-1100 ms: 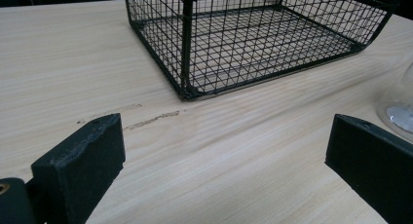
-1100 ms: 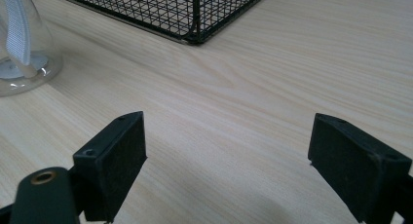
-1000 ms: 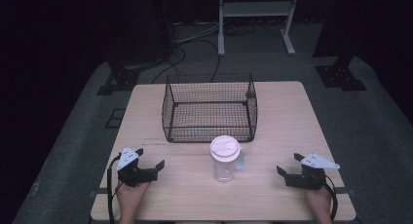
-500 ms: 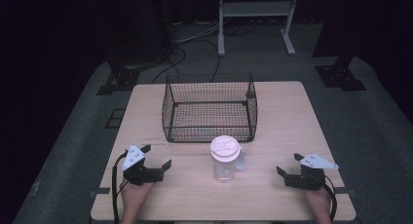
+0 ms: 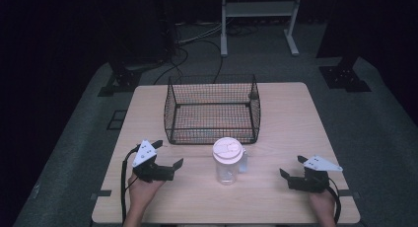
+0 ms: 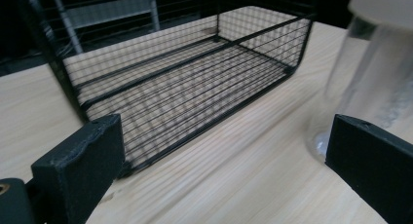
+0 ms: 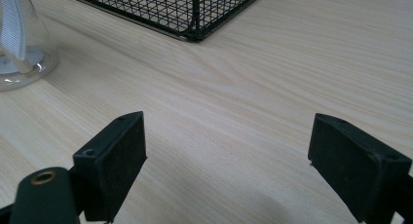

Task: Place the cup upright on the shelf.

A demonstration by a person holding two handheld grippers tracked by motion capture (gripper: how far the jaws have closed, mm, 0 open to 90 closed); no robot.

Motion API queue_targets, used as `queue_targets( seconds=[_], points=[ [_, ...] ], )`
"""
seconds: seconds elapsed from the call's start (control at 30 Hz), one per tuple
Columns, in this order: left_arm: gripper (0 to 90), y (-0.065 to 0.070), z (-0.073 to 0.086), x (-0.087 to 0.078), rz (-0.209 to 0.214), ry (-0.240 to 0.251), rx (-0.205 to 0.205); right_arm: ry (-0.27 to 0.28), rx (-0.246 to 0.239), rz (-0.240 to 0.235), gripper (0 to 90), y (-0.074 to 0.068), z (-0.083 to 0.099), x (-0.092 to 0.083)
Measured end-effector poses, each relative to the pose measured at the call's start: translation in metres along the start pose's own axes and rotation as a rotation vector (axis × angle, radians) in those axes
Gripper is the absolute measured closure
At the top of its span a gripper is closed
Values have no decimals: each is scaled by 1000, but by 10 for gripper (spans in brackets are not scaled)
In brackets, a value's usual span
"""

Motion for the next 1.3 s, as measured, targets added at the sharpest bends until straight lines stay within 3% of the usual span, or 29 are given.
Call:
queue_targets(
  seconds=[0.27,0.63,0.7,0.87,0.97,1.3],
  points=[
    [0,13,-19,-8,35,29,44,3,4,-4,129,0,0,0],
    [0,44,-46,-11,150,22,118,4,3,-8,129,0,0,0],
    [0,53,-52,-11,188,14,142,12,5,-19,129,0,-1,-1],
    [0,62,-57,-9,215,-6,171,16,3,-22,129,0,-1,-1],
    [0,70,-58,-4,255,-48,197,15,3,-23,129,0,-1,-1],
    [0,85,-65,5,308,-82,233,21,8,-31,129,-1,-1,-2]
  ],
)
Point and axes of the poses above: each handheld gripper's, and its own axes: x roughly forward along the jaws, z roughly out of its underside, y roughly to its right, the point moved 9 cm from there along x, roughly forward along the jaws, and after that the axes turned 11 degrees about -y, right-handed, at the moved point
